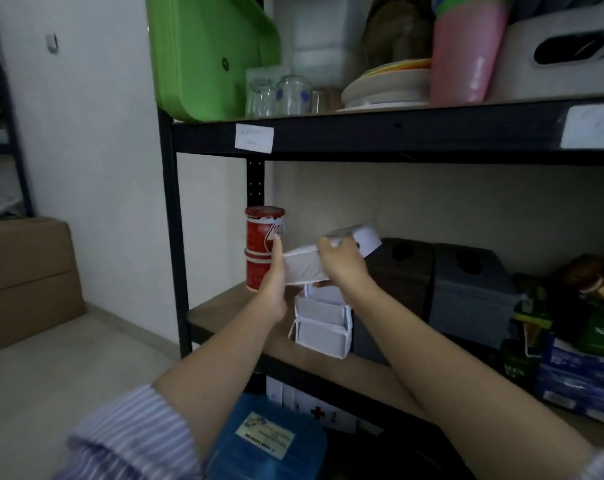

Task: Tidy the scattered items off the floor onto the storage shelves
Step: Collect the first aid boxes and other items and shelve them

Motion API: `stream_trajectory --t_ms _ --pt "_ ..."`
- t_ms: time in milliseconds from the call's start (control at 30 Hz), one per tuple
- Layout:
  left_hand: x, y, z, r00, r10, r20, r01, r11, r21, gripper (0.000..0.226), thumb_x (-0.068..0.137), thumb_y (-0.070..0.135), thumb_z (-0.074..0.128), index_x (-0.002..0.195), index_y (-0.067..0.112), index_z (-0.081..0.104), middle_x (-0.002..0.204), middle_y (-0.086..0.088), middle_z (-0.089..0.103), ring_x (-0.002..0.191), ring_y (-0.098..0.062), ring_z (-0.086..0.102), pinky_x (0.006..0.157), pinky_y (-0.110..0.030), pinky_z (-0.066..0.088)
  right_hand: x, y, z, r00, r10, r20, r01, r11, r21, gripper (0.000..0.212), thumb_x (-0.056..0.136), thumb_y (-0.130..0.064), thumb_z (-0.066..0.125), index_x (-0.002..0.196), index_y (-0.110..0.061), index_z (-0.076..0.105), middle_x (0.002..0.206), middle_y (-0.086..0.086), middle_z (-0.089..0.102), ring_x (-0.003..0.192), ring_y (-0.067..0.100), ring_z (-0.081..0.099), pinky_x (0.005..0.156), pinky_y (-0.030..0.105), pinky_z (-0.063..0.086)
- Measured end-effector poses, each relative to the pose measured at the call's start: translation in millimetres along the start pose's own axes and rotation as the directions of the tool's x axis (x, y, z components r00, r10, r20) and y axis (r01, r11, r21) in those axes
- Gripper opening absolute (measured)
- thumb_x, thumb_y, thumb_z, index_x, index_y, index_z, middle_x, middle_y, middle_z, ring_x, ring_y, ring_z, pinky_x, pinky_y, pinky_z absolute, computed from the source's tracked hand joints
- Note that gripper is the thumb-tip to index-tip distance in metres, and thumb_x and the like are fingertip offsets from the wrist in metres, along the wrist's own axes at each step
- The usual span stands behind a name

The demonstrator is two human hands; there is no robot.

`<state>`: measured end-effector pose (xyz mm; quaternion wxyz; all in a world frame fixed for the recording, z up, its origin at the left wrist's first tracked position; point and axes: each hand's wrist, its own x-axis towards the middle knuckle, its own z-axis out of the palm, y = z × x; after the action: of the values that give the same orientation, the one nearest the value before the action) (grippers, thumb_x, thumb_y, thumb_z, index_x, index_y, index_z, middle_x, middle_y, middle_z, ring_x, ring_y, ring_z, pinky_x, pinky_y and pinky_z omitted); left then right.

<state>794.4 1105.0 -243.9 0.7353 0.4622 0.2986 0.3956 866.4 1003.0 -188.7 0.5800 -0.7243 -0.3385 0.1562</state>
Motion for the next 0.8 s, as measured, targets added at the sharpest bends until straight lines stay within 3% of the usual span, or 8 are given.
stream_trajectory --t_ms 67,133,267,400,500,633,733,800 --pt "-19.0 3.5 10.4 0.998 -0.061 0.019 0.062 0.998 -0.024 0.103 0.055 0.092 0.058 0.129 0.020 0.054 0.123 -0.006 0.063 0.112 -0.026 0.059 0.101 -0.045 0.044 9.6 -3.9 4.9 1.000 0.003 -0.001 -0.003 0.984 -0.177 0.076 0.094 -0.048 0.045 0.154 -0.011 0.018 0.156 0.029 0.010 0.128 0.043 0.042 0.103 0.045 0.047" --pt "-24.7 5.7 17.4 0.994 -0.096 0.061 0.096 0.995 0.007 0.080 0.076 0.082 0.048 0.128 0.021 0.050 0.120 -0.009 0.059 0.122 -0.031 0.051 0.095 -0.049 0.041 14.2 -6.5 3.4 0.997 -0.040 0.059 0.058 0.932 -0.358 0.093 0.086 -0.064 0.044 0.153 -0.004 0.020 0.156 0.027 0.017 0.130 0.039 0.044 0.102 0.043 0.046" --pt "2.1 2.6 16.6 0.995 -0.084 0.046 0.082 0.996 0.040 0.114 0.063 0.086 0.057 0.153 0.024 0.024 0.158 -0.009 0.029 0.144 -0.033 0.028 0.114 -0.056 0.026 8.9 -10.1 -12.3 0.960 -0.136 0.246 0.280 0.447 -0.849 0.066 0.088 -0.059 0.058 0.139 -0.016 0.047 0.130 0.006 0.057 0.114 0.026 0.058 0.079 0.033 0.046" --pt "12.4 6.1 28.3 0.998 -0.049 0.040 0.039 0.974 0.225 0.106 0.072 0.078 0.059 0.154 0.022 0.022 0.159 -0.012 0.025 0.143 -0.038 0.028 0.112 -0.055 0.026 11.6 -14.8 -20.8 0.936 -0.295 0.193 0.254 0.184 -0.950 0.049 0.093 -0.046 0.060 0.127 -0.011 0.057 0.129 0.010 0.057 0.114 0.026 0.057 0.076 0.033 0.040" --pt "10.0 10.6 41.8 0.997 -0.014 0.076 -0.016 0.924 0.381 0.108 0.072 0.082 0.053 0.154 0.020 0.022 0.159 -0.012 0.026 0.142 -0.036 0.029 0.114 -0.054 0.026 20.6 -11.3 -20.6 0.934 -0.264 0.242 0.259 0.030 -0.965 0.072 0.090 -0.047 0.064 0.146 -0.010 0.038 0.148 0.019 0.034 0.134 0.036 0.036 0.103 0.043 0.037" --pt "-1.1 -1.2 37.6 0.995 0.090 0.049 -0.099 0.964 0.246 0.094 0.084 0.081 0.033 0.153 0.019 0.024 0.158 -0.010 0.027 0.143 -0.032 0.029 0.117 -0.050 0.024 30.8 3.4 -22.5 0.894 -0.188 0.407 0.431 0.105 -0.896 0.088 0.081 -0.047 0.074 0.150 -0.026 0.024 0.151 0.015 0.034 0.136 0.038 0.034 0.108 0.052 0.029" --pt "19.3 -53.7 13.4 0.998 0.064 -0.022 -0.062 0.992 0.106 0.124 0.050 0.104 0.036 0.151 0.032 0.031 0.154 -0.003 0.037 0.137 -0.026 0.042 0.114 -0.049 0.032 31.7 11.6 -22.6 0.868 -0.233 0.439 0.454 0.013 -0.891 0.097 0.070 -0.044 0.083 0.145 -0.022 0.025 0.141 0.014 0.045 0.127 0.036 0.044 0.102 0.047 0.036" --pt "25.3 -87.9 3.5 0.999 0.038 0.037 -0.044 0.980 0.193 0.108 0.065 0.098 0.027 0.151 0.032 0.031 0.153 0.002 0.038 0.137 -0.022 0.041 0.116 -0.047 0.028 32.2 14.5 -23.2 0.869 -0.260 0.422 0.427 -0.038 -0.903 0.098 0.069 -0.040 0.085 0.145 -0.021 0.025 0.139 0.016 0.045 0.124 0.036 0.047 0.099 0.046 0.038"
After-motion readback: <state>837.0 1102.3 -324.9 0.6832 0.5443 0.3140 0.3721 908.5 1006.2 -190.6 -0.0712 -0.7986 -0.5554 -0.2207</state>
